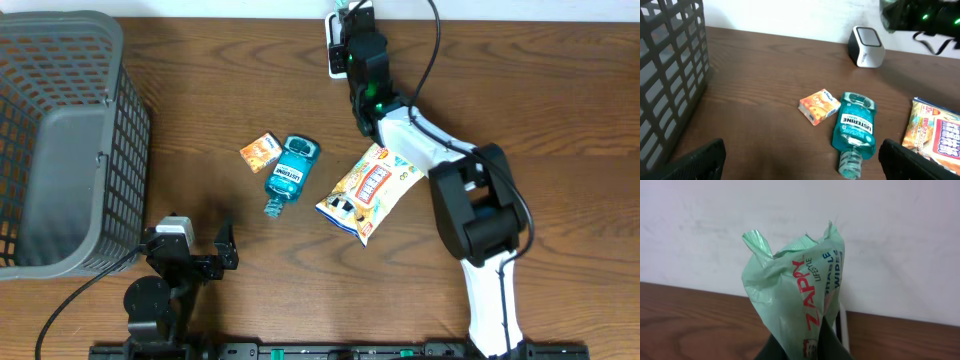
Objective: Scan the item barcode
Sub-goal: 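Hold the wipes pack in front of the scanner window, then carry the wipes pack away to the right off the table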
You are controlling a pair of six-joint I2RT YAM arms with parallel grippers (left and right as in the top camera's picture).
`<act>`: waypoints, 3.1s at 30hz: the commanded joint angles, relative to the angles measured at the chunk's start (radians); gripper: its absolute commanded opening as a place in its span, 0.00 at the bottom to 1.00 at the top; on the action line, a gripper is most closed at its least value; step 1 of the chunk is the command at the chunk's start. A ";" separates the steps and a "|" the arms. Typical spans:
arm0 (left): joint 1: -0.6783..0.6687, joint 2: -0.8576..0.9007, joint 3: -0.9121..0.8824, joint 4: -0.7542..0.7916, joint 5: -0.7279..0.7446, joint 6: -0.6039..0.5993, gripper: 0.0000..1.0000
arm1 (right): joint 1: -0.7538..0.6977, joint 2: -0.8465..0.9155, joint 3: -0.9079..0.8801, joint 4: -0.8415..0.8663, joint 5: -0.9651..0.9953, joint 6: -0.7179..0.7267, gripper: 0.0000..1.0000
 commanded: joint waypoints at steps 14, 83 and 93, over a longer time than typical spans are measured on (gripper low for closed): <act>0.003 -0.003 0.012 0.001 0.006 0.020 0.98 | 0.024 0.230 0.282 -0.027 0.098 -0.028 0.01; 0.003 -0.003 0.012 0.001 0.006 0.020 0.98 | -0.415 -0.223 0.368 -1.632 0.445 0.488 0.01; 0.003 -0.003 0.012 0.001 0.005 0.020 0.98 | -0.697 -0.221 0.121 -1.458 0.426 0.508 0.01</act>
